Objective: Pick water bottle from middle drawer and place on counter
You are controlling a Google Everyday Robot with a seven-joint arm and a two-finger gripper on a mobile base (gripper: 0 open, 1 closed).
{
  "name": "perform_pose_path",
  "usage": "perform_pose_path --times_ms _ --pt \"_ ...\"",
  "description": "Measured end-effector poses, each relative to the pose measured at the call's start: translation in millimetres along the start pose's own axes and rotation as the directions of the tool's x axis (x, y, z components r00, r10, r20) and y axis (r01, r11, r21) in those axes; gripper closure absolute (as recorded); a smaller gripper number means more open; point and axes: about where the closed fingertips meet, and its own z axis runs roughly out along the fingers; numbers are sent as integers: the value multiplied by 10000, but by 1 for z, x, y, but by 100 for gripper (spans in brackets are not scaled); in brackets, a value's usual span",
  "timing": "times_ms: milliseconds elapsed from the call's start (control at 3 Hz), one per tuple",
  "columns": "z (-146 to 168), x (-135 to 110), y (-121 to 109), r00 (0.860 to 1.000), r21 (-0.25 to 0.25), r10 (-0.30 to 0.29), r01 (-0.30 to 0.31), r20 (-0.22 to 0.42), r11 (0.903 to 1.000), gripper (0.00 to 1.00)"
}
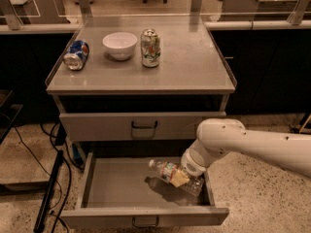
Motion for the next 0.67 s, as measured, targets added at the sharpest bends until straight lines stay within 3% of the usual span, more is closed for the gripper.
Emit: perform_pose_path --times_ms 333,667 --pt "-21 3 -11 9995 266 296 -299 109 9992 100" --pt "-61 15 -29 9973 880 708 -725 217 9935 100"
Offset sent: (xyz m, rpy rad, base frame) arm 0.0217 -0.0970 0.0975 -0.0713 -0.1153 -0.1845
